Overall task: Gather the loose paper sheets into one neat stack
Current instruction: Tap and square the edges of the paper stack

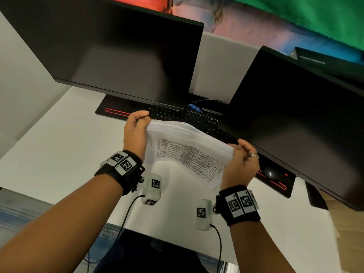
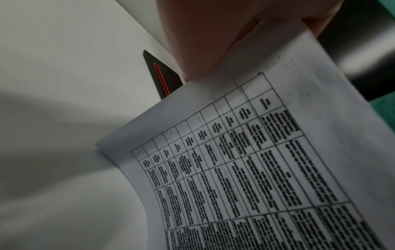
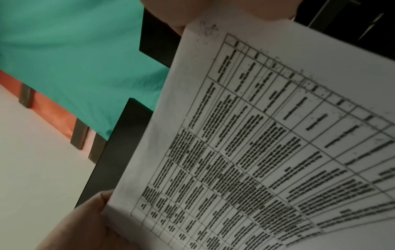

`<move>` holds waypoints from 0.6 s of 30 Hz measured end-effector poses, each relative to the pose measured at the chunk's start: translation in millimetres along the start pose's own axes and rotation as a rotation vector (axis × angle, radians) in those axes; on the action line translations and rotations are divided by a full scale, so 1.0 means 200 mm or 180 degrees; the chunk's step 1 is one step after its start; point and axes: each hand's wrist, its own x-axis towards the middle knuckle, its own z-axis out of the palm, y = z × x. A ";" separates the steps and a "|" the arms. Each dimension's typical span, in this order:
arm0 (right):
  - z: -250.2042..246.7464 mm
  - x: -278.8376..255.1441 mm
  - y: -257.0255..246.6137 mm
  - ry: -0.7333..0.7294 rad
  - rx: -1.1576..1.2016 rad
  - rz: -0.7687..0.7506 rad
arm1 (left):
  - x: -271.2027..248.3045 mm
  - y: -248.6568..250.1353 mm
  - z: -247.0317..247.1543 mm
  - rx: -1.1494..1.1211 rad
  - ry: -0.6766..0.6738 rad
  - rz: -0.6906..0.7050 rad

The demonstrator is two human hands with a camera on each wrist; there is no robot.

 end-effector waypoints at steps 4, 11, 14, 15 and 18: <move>-0.01 0.00 0.00 -0.0074 0.0219 0.0055 | 0.01 -0.02 -0.01 0.0190 -0.0130 0.0141; -0.12 0.03 0.06 -0.0861 -0.0110 0.0572 | 0.02 -0.06 -0.14 0.1589 -0.0851 0.0359; -0.11 0.04 0.03 -0.0763 -0.0048 0.0479 | -0.01 -0.02 -0.12 0.1526 -0.0949 0.0557; -0.12 0.03 0.02 -0.0700 0.0048 0.0419 | -0.03 -0.01 -0.12 0.1428 -0.0986 0.0621; -0.17 -0.02 0.04 -0.0548 0.0243 0.0510 | -0.11 -0.06 -0.18 0.1209 -0.1238 0.0548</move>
